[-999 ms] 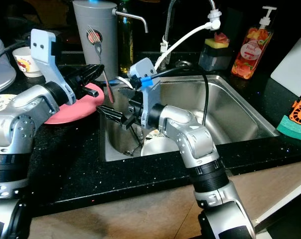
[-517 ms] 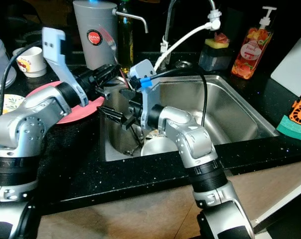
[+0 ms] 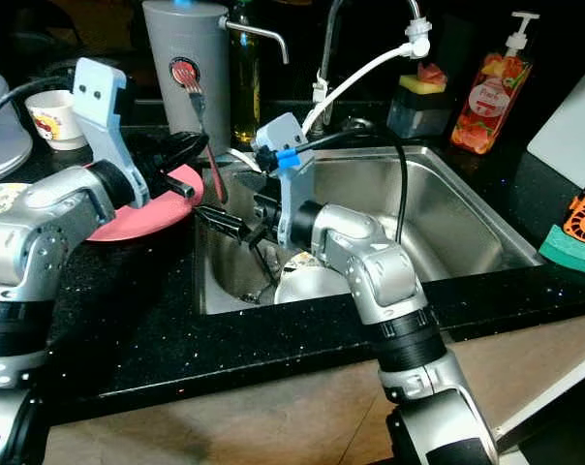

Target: Kitchen organization

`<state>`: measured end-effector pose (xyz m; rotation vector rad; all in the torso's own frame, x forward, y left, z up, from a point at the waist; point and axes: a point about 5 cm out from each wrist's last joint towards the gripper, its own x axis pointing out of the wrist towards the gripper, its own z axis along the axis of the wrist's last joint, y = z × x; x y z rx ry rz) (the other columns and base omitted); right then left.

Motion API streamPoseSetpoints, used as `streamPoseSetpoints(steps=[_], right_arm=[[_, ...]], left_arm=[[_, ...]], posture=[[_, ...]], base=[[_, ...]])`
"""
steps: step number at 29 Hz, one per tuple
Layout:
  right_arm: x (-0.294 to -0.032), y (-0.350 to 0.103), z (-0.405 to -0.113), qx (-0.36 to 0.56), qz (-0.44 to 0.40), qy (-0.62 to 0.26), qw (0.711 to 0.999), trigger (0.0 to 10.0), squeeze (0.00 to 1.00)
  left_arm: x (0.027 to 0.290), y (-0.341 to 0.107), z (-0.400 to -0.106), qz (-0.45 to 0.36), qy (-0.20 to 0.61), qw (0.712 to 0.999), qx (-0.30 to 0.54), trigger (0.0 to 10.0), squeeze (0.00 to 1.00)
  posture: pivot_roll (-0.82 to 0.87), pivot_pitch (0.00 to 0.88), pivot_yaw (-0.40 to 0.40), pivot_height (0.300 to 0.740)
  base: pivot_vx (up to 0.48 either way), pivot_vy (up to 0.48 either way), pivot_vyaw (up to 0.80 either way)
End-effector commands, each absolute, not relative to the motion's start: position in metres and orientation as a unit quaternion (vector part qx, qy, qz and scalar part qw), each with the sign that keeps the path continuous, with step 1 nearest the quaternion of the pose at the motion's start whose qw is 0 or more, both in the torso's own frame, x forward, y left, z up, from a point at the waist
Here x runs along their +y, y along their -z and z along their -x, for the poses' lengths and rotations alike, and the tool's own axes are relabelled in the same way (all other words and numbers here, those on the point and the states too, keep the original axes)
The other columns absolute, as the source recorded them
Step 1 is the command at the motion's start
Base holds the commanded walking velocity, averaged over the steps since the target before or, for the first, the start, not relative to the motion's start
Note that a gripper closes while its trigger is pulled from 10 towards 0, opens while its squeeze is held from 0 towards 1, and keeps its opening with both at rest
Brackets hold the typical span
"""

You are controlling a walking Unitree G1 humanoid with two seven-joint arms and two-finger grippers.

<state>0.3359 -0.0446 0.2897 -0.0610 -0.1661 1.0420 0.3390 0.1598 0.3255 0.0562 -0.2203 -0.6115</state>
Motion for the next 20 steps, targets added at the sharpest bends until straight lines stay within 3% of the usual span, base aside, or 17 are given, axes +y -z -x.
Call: streamPoseSetpoints(steps=[1,14,15,20], right_arm=[[-0.044,-0.288,-0.337,-0.079,0.026,-0.496,0.864,10.0,0.00],[-0.040,-0.286,-0.335,-0.072,0.014,-0.506,0.860,10.0,0.00],[-0.040,-0.285,-0.335,-0.071,0.009,-0.509,0.858,0.0,0.00],[-0.041,-0.285,-0.334,-0.069,0.004,-0.513,0.855,0.0,0.00]], left_arm=[[0.152,-0.328,-0.334,-0.004,0.324,0.939,-0.117,0.0,0.00],[0.139,-0.334,-0.328,0.051,0.359,0.923,-0.131,0.0,0.00],[0.140,-0.334,-0.328,0.050,0.359,0.923,-0.131,0.0,0.00],[0.141,-0.334,-0.328,0.051,0.357,0.924,-0.130,0.0,0.00]], posture=[[-0.01,0.084,-0.048,0.740],[-0.01,0.084,-0.048,0.740],[-0.01,0.084,-0.048,0.740],[-0.01,0.083,-0.048,0.740]], base=[[0.000,0.000,0.00],[0.000,0.000,0.00],[0.000,0.000,0.00],[0.000,0.000,0.00]])
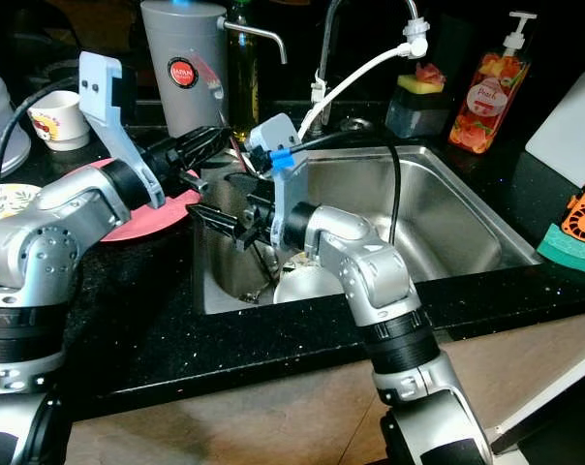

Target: Kitchen organization

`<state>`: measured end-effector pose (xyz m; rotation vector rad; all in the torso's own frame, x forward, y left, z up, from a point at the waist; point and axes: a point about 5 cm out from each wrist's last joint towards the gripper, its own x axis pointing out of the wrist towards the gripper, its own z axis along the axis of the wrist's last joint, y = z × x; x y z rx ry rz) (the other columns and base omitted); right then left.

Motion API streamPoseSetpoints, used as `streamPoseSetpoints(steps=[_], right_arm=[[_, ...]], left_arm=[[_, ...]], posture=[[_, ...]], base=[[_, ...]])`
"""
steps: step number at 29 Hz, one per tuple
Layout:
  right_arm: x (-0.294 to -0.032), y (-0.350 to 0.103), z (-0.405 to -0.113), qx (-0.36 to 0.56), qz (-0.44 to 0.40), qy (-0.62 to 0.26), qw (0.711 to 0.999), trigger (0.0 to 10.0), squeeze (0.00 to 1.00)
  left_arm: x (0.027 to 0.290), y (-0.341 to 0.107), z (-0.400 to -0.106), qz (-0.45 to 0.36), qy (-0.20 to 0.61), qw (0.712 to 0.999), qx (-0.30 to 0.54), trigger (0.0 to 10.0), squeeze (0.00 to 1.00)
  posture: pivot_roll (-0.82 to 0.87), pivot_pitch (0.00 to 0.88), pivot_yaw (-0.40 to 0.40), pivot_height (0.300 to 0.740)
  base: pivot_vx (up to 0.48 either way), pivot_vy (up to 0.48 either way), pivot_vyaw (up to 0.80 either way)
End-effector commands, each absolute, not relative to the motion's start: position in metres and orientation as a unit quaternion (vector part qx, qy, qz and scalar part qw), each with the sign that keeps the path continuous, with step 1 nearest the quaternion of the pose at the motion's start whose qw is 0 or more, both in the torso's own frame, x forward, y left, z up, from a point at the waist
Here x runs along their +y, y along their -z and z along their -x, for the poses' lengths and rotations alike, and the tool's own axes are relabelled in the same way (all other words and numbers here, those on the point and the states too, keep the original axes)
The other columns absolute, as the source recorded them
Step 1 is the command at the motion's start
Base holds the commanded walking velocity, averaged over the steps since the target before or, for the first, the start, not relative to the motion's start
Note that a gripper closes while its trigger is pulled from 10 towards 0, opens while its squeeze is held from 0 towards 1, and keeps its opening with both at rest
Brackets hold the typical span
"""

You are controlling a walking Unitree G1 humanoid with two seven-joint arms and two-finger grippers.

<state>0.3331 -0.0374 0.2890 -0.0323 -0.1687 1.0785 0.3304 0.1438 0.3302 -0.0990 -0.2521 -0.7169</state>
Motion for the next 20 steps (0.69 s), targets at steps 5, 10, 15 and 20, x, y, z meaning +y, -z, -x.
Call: streamPoseSetpoints(steps=[5,10,15,20], right_arm=[[-0.0409,-0.2848,-0.3342,-0.069,0.004,-0.515,0.854,0.0,0.00],[-0.0410,-0.2851,-0.3337,-0.069,0.003,-0.517,0.853,0.0,0.00],[-0.0409,-0.2849,-0.3325,-0.067,0.002,-0.523,0.850,0.0,0.00],[-0.0410,-0.2846,-0.3316,-0.066,0.000,-0.524,0.849,0.0,0.00]], left_arm=[[0.1418,-0.3336,-0.3277,0.048,0.356,0.925,-0.128,0.0,0.00],[0.1432,-0.3333,-0.3281,0.046,0.353,0.926,-0.127,0.0,0.00],[0.1455,-0.3339,-0.3289,0.046,0.349,0.927,-0.126,0.0,0.00],[0.1474,-0.3336,-0.3293,0.045,0.346,0.929,-0.126,0.0,0.00]], posture=[[-0.02,0.083,-0.049,0.740],[-0.02,0.083,-0.049,0.740],[-0.01,0.083,-0.050,0.740],[-0.01,0.080,-0.050,0.740]], base=[[0.000,0.000,0.00],[0.000,0.000,0.00],[0.000,0.000,0.00],[0.000,0.000,0.00]])
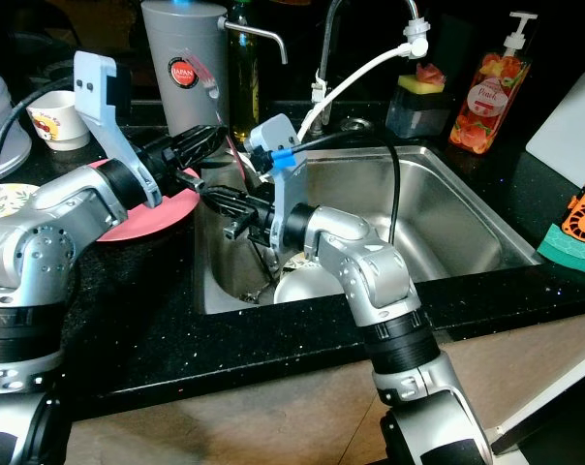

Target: Kitchen organization

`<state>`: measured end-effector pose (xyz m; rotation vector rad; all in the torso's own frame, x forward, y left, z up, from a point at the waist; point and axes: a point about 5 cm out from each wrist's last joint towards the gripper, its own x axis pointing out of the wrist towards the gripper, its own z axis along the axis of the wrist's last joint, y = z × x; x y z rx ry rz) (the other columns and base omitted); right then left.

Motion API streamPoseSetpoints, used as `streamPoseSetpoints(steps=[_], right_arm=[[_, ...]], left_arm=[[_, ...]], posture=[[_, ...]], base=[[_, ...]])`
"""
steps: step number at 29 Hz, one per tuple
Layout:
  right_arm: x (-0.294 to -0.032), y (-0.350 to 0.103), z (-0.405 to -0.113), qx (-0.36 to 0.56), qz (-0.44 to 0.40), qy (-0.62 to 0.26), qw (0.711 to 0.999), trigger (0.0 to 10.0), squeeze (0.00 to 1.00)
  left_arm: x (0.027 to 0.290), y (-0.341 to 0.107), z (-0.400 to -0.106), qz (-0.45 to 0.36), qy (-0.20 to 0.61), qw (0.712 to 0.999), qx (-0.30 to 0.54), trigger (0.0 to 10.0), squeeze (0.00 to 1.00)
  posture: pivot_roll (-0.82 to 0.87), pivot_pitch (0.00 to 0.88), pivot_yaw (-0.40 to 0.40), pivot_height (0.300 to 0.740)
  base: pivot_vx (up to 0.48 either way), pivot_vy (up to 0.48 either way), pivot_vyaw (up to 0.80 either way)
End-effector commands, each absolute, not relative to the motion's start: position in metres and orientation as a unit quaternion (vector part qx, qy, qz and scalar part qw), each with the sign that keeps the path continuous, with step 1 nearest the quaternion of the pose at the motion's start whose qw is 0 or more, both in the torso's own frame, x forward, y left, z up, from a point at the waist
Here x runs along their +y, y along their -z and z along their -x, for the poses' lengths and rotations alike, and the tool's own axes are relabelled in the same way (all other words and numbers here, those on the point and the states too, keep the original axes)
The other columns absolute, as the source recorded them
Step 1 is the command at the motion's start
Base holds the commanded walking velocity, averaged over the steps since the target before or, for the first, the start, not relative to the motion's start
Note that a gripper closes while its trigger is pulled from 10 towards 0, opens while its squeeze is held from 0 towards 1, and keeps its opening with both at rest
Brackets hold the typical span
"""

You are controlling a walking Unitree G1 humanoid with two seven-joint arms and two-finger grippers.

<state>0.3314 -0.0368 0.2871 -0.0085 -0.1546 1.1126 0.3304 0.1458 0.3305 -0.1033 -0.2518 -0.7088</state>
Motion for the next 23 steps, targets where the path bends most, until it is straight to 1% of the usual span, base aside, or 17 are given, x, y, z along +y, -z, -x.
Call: streamPoseSetpoints(steps=[1,5,7,8,9,10,11,14,18,19,20,23], right_arm=[[-0.041,-0.285,-0.331,-0.066,-0.002,-0.524,0.849,0.0,0.00],[-0.042,-0.284,-0.331,-0.066,-0.002,-0.525,0.849,0.0,0.00],[-0.044,-0.281,-0.331,-0.057,0.005,-0.524,0.850,0.0,0.00],[-0.046,-0.277,-0.332,-0.048,0.014,-0.520,0.853,0.0,0.00],[-0.052,-0.270,-0.335,-0.034,0.025,-0.506,0.862,0.0,0.00],[-0.061,-0.260,-0.340,-0.014,0.043,-0.479,0.876,0.0,0.00],[-0.064,-0.256,-0.341,-0.010,0.049,-0.469,0.882,0.0,0.00],[-0.070,-0.252,-0.344,-0.001,0.054,-0.452,0.890,0.0,0.00],[-0.073,-0.254,-0.347,-0.013,0.042,-0.434,0.900,0.0,0.00],[-0.072,-0.262,-0.348,-0.034,0.022,-0.429,0.902,10.0,0.11],[-0.072,-0.266,-0.348,-0.044,0.011,-0.428,0.903,10.0,1.00],[-0.068,-0.282,-0.346,-0.065,-0.041,-0.439,0.895,10.0,1.00]], left_arm=[[0.148,-0.334,-0.330,0.045,0.345,0.929,-0.126,0.0,0.00],[0.149,-0.335,-0.330,0.043,0.341,0.930,-0.128,0.0,0.00],[0.155,-0.337,-0.333,0.041,0.323,0.936,-0.135,0.0,0.00],[0.159,-0.339,-0.335,0.040,0.308,0.941,-0.138,0.0,0.00],[0.165,-0.340,-0.337,0.041,0.292,0.945,-0.141,0.0,0.00],[0.172,-0.342,-0.338,0.042,0.278,0.949,-0.143,0.0,0.00],[0.174,-0.343,-0.338,0.043,0.277,0.949,-0.143,0.0,0.00],[0.177,-0.345,-0.337,0.042,0.278,0.949,-0.145,0.0,0.00],[0.177,-0.346,-0.336,0.046,0.289,0.945,-0.145,0.0,0.00],[0.174,-0.345,-0.334,0.046,0.300,0.942,-0.144,0.0,0.00],[0.172,-0.345,-0.334,0.044,0.306,0.940,-0.143,0.0,0.00],[0.167,-0.340,-0.332,0.037,0.324,0.935,-0.136,0.0,0.00]], posture=[[-0.01,0.078,-0.049,0.740],[-0.01,0.076,-0.049,0.740],[-0.01,0.074,-0.049,0.740],[-0.01,0.074,-0.049,0.740],[-0.01,0.070,-0.052,0.740],[-0.02,0.069,-0.051,0.740],[-0.02,0.069,-0.051,0.740],[-0.02,0.069,-0.049,0.740],[-0.01,0.067,-0.047,0.740],[-0.01,0.068,-0.047,0.740],[-0.01,0.068,-0.047,0.740],[-0.01,0.069,-0.047,0.740]], base=[[0.000,0.000,0.00],[0.000,0.000,0.00],[0.000,0.000,0.00],[0.000,0.000,0.00],[0.000,0.000,0.00],[0.000,0.000,0.00],[0.000,0.000,0.00],[0.000,0.000,0.00],[0.000,0.000,0.00],[0.000,0.000,0.00],[0.000,0.000,0.00],[0.000,0.000,0.00]])
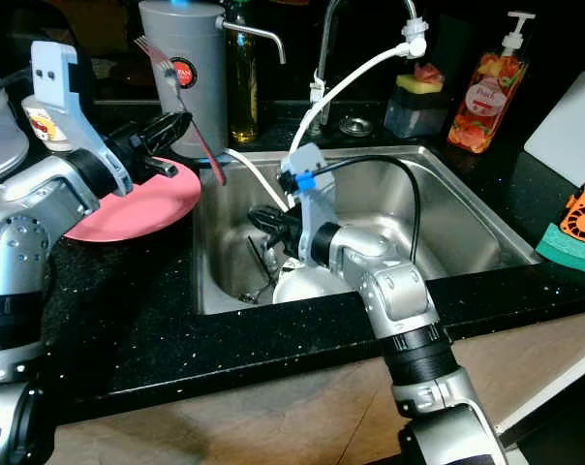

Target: Kitchen organization

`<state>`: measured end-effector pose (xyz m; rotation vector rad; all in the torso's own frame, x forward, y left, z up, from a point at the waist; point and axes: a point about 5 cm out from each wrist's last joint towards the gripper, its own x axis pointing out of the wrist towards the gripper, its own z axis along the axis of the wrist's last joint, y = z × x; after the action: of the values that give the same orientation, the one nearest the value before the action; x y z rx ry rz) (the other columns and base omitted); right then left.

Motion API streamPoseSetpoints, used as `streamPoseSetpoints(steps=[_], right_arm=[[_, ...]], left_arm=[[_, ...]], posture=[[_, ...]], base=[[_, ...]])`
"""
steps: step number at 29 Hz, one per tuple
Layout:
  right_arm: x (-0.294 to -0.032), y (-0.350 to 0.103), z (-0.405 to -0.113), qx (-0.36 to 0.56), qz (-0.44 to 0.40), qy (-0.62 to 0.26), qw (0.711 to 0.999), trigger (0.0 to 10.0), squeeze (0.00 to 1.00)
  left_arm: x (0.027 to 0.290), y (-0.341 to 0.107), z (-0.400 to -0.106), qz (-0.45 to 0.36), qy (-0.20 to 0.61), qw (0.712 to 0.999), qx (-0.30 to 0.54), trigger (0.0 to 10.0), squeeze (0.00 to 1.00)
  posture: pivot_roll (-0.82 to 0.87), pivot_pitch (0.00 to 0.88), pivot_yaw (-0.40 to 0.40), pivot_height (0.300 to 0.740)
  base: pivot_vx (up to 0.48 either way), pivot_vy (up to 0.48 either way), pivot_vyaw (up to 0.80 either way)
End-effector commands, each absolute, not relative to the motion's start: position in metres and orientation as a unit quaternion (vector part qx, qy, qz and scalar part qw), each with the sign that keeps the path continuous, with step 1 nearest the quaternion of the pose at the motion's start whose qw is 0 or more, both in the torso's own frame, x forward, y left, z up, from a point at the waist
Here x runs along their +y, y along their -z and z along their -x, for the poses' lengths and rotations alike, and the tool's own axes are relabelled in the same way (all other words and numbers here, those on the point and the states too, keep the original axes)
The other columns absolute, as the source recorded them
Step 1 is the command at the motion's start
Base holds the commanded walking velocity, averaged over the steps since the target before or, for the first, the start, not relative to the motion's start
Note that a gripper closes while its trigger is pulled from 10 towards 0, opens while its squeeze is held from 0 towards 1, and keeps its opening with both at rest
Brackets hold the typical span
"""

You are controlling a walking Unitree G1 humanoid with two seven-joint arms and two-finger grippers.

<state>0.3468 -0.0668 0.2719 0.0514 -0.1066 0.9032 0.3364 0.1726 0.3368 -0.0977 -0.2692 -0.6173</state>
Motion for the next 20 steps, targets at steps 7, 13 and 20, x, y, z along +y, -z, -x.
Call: streamPoseSetpoints(steps=[7,13,20], right_arm=[[-0.060,-0.294,-0.339,-0.085,-0.049,-0.466,0.879,10.0,1.00],[-0.054,-0.295,-0.335,-0.080,-0.047,-0.487,0.868,10.0,1.00],[-0.051,-0.293,-0.334,-0.072,-0.041,-0.501,0.862,10.0,1.00]], left_arm=[[0.164,-0.330,-0.331,0.024,0.338,0.933,-0.121,0.0,0.00],[0.164,-0.328,-0.332,0.016,0.341,0.933,-0.116,0.0,0.00],[0.162,-0.328,-0.331,0.015,0.347,0.930,-0.118,0.0,0.00]], posture=[[-0.01,0.081,-0.044,0.740],[-0.01,0.086,-0.045,0.740],[-0.01,0.086,-0.046,0.740]], base=[[0.000,0.000,0.00],[0.000,0.000,0.00],[0.000,0.000,0.00]])
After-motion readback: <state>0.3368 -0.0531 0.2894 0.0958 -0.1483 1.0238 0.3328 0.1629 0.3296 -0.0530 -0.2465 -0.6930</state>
